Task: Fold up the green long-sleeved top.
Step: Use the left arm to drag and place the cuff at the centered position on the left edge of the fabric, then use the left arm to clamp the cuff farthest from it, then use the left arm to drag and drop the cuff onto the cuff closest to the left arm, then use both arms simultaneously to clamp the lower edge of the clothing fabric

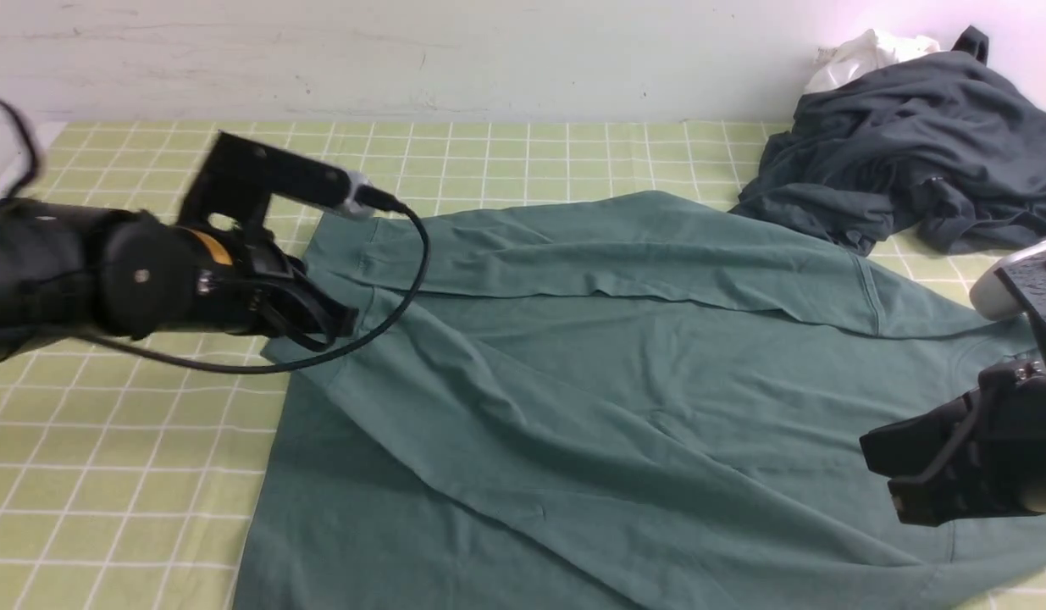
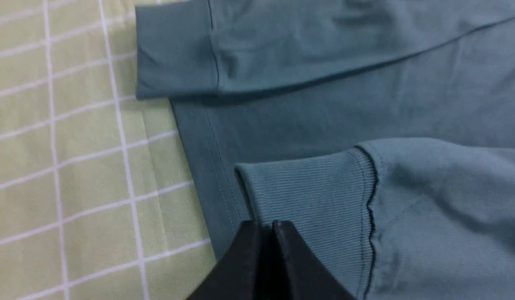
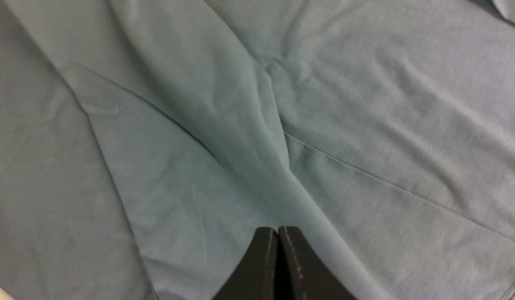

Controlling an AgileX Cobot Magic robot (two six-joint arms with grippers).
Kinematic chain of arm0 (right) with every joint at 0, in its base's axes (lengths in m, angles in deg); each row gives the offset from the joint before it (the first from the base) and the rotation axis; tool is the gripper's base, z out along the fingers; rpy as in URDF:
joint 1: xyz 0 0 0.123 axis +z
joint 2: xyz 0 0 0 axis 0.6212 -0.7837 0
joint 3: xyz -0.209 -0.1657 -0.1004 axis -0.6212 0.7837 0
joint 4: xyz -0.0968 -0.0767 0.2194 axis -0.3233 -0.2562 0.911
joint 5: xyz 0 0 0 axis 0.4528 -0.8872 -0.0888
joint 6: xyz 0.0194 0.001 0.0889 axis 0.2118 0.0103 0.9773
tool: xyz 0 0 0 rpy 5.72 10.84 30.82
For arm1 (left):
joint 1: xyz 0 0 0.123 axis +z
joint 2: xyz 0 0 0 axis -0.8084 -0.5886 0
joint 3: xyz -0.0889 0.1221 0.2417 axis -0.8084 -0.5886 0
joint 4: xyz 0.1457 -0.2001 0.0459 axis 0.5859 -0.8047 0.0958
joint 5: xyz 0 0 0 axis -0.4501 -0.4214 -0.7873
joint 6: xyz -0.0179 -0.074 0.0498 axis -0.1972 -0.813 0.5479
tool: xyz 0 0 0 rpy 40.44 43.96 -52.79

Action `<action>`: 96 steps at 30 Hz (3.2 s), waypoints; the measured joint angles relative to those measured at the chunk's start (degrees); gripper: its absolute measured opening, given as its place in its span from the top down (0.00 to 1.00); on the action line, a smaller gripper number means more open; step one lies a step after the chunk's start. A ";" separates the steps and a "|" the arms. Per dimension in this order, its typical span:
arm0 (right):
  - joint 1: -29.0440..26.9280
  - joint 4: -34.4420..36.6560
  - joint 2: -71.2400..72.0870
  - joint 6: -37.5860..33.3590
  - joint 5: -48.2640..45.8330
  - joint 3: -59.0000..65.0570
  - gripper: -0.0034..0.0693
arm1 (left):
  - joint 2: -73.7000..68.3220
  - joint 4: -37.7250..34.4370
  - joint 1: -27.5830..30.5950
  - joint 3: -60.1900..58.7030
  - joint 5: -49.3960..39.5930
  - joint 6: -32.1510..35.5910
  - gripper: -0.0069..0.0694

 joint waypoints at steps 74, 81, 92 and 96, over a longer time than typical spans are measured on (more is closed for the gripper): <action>0.00 4.06 -6.02 -1.48 -5.22 0.00 0.97 | 7.99 3.08 -8.63 5.30 -56.24 -1.89 0.45; 0.00 6.04 -6.02 -3.15 -6.35 0.00 0.97 | 19.47 2.71 -19.54 -14.24 -48.29 16.29 0.39; 0.00 12.58 -6.02 -9.75 -7.86 -0.03 0.97 | 14.56 5.12 -22.43 -28.52 -26.50 28.84 0.46; 0.00 13.74 -6.02 -11.15 -7.99 -0.03 0.97 | 13.93 5.06 -22.62 -28.20 -26.74 28.71 0.60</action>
